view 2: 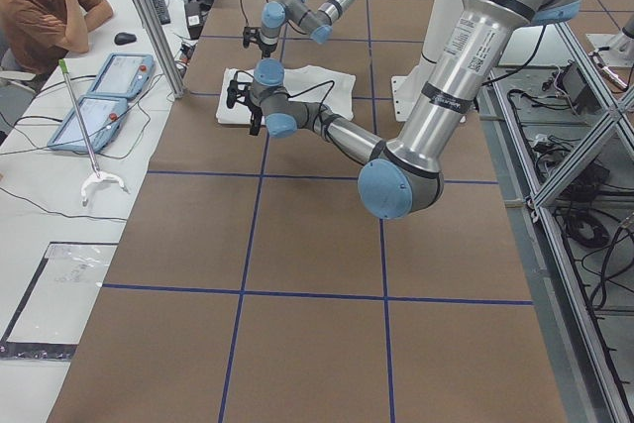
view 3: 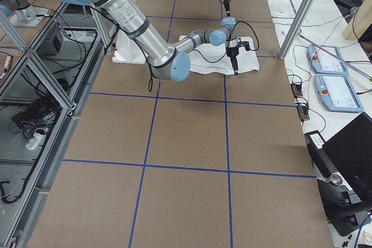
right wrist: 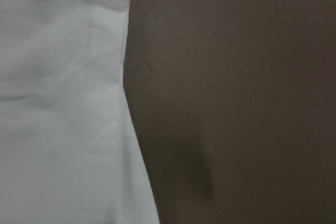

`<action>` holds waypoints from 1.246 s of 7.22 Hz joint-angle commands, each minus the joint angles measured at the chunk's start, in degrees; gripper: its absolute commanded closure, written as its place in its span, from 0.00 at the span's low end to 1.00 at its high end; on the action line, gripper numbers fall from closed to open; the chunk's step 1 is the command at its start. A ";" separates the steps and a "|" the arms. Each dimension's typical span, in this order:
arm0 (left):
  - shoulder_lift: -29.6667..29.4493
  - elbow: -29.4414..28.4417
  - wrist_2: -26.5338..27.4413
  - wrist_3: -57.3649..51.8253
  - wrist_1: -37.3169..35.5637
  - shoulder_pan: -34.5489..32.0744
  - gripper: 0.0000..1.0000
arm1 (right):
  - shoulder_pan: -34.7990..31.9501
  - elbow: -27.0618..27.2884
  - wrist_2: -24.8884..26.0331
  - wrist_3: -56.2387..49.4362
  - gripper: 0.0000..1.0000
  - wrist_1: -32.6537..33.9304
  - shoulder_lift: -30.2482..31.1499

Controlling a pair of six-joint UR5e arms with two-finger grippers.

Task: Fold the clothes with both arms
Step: 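Adjust the right gripper over the shirt's folded edge near the collar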

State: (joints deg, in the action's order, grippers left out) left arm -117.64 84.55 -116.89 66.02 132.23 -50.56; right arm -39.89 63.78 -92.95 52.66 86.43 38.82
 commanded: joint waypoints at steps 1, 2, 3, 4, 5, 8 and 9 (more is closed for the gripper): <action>-0.13 0.00 0.00 -0.01 -0.04 0.02 0.00 | -0.54 5.88 -1.36 -0.90 0.00 -0.12 5.01; -0.13 0.00 -0.09 -0.02 -0.13 0.02 0.00 | -0.54 9.13 -2.14 -0.90 0.00 0.14 7.03; -0.22 0.00 -0.09 -0.02 -0.13 0.11 0.00 | -0.63 10.99 -3.28 -0.81 0.00 0.23 7.49; -0.13 0.00 -0.09 -0.02 -0.13 0.11 0.00 | -0.89 11.97 -4.60 -0.81 0.00 0.32 7.06; -0.13 0.00 -0.09 -0.02 -0.04 0.11 0.00 | -0.72 12.68 -4.79 -0.03 0.00 0.23 6.79; 0.39 0.00 -0.09 -0.02 0.13 0.28 0.00 | 2.43 12.86 -4.09 3.92 0.00 0.15 4.51; 0.40 0.00 -0.09 0.07 0.13 0.28 0.00 | 3.49 13.12 -4.00 4.63 0.00 0.23 4.16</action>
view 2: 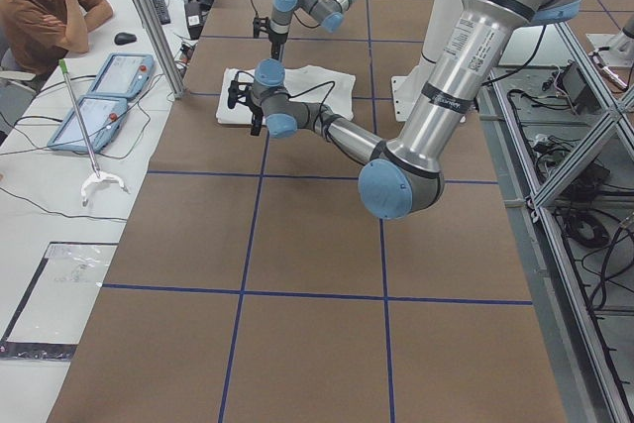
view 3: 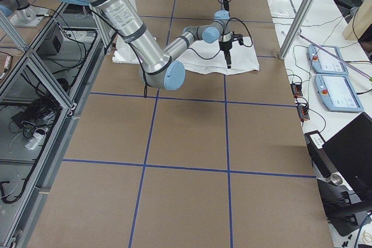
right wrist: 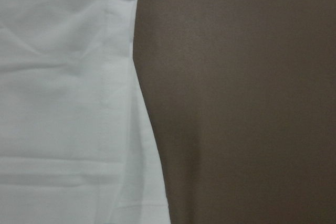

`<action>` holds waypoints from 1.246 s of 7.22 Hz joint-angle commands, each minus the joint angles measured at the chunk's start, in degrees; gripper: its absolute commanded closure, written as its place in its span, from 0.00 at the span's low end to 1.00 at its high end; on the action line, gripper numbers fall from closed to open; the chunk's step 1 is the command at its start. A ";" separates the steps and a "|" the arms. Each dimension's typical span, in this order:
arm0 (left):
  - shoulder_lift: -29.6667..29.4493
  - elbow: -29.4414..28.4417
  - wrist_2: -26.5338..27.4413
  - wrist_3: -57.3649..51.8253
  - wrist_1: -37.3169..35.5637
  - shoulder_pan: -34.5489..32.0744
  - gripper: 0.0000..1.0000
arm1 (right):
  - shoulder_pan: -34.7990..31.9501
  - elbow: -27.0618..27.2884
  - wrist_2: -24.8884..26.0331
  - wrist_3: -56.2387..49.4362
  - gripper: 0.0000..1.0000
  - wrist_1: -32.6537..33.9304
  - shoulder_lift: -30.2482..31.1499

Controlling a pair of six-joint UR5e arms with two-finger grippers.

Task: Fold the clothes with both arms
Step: 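Adjust the right gripper over the shirt's folded edge near the collar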

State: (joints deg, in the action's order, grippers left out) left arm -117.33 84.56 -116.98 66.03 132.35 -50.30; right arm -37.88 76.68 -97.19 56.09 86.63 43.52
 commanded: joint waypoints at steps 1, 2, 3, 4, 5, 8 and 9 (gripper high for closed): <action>0.09 -0.01 0.00 0.07 0.02 0.11 0.00 | 3.32 -0.04 1.38 2.35 0.00 0.12 -1.15; 0.09 -0.10 0.00 0.07 0.02 0.11 0.00 | 4.04 -0.04 1.91 2.45 0.00 0.21 -0.72; 0.09 -0.28 0.00 0.07 0.02 0.29 0.00 | 4.30 0.14 1.91 2.36 0.00 2.21 -0.89; 0.09 -0.28 0.00 0.16 0.10 0.37 0.00 | 4.31 0.40 1.83 2.36 0.00 3.45 -0.98; 0.09 -0.28 0.00 0.07 0.10 0.37 0.00 | 4.31 0.40 1.83 2.36 0.00 3.46 -0.55; 0.09 -0.28 -0.09 0.16 0.10 0.37 0.00 | 4.39 0.49 1.56 2.27 0.00 3.46 0.51; 0.09 -0.28 -0.09 0.16 0.10 0.37 0.00 | 4.39 1.79 1.48 2.18 0.00 3.46 1.64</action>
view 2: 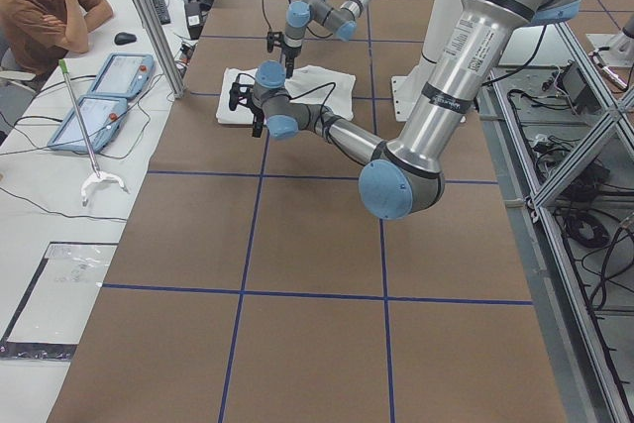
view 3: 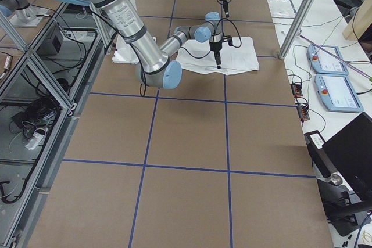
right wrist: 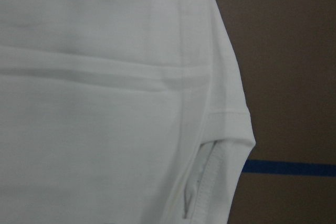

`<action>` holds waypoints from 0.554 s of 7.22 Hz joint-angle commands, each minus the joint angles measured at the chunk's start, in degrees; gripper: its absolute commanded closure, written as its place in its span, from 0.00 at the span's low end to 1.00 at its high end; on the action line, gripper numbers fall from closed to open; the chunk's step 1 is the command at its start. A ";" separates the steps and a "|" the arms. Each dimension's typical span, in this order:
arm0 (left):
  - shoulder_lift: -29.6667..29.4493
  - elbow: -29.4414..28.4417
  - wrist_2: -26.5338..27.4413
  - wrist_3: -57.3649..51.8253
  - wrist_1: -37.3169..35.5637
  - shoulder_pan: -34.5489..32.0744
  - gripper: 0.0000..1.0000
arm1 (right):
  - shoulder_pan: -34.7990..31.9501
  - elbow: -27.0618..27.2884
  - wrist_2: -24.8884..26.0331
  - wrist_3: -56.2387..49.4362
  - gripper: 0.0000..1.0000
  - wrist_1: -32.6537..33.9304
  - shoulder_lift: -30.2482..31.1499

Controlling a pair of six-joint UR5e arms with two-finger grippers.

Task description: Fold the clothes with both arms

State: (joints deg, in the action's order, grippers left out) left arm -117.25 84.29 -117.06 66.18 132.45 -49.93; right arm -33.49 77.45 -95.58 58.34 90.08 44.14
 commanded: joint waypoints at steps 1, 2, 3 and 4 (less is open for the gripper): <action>-0.09 0.17 -0.01 0.00 0.00 0.00 0.00 | -0.08 5.04 -0.31 -0.07 0.00 0.10 4.00; -0.09 0.00 -0.01 0.09 0.00 0.00 0.00 | -0.08 9.08 -0.31 -0.07 0.00 2.19 6.64; -0.09 0.00 -0.01 0.00 0.00 0.26 0.00 | 0.09 11.12 -0.31 -0.07 0.00 6.21 6.66; -0.09 0.00 0.08 0.09 0.00 0.44 0.00 | 0.09 11.40 -0.31 -0.07 0.00 6.68 7.01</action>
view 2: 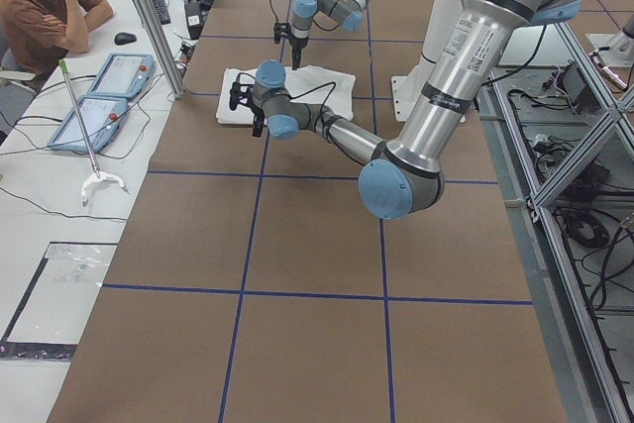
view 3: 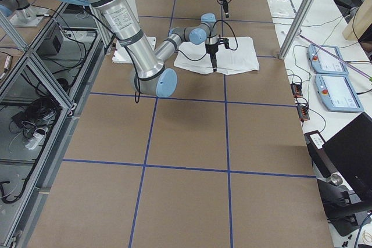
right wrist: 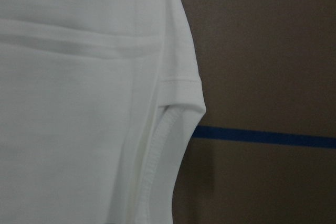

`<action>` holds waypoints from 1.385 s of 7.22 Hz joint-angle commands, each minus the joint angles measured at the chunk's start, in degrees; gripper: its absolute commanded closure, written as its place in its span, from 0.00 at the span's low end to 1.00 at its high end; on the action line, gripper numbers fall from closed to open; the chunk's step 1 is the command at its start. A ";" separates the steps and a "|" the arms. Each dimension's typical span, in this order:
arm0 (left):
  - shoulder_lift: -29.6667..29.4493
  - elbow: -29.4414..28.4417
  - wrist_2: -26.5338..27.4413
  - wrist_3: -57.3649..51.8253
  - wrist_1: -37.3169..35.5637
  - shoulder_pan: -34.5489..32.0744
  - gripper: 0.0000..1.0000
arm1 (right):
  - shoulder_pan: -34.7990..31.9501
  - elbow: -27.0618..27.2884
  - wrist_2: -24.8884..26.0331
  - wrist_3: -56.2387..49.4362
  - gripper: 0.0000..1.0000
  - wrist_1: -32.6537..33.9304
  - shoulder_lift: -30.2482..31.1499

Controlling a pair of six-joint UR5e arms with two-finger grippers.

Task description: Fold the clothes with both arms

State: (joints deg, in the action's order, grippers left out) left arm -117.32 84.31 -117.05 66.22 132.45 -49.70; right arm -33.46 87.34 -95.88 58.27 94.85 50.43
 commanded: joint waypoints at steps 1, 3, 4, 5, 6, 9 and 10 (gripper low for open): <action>-0.01 -0.02 -0.02 0.14 0.00 0.22 0.00 | 0.15 1.78 0.34 -0.26 0.00 1.92 1.59; -0.19 -0.02 0.07 0.22 0.00 0.40 0.00 | 0.76 4.85 0.52 -0.35 0.00 1.83 4.49; -0.19 -0.02 0.07 0.14 0.00 0.40 0.00 | 0.85 5.29 -0.01 -0.53 0.00 1.92 3.98; -0.27 0.15 0.07 0.14 0.00 0.40 0.00 | 0.85 6.69 -0.10 -0.62 0.00 1.92 3.97; -0.27 -0.02 0.07 0.14 0.00 0.40 0.00 | 0.94 7.14 -0.53 -0.44 0.00 1.83 3.27; -0.27 -0.02 0.16 0.31 0.00 1.01 0.00 | 3.21 1.64 0.95 0.17 0.00 1.48 -2.07; -0.27 -0.02 0.16 0.31 0.00 1.01 0.00 | 3.83 1.00 1.65 0.26 0.00 1.48 -2.27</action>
State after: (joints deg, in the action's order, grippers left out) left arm -117.61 84.29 -116.93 66.53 132.45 -48.81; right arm -30.61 90.22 -95.12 58.39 96.42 49.39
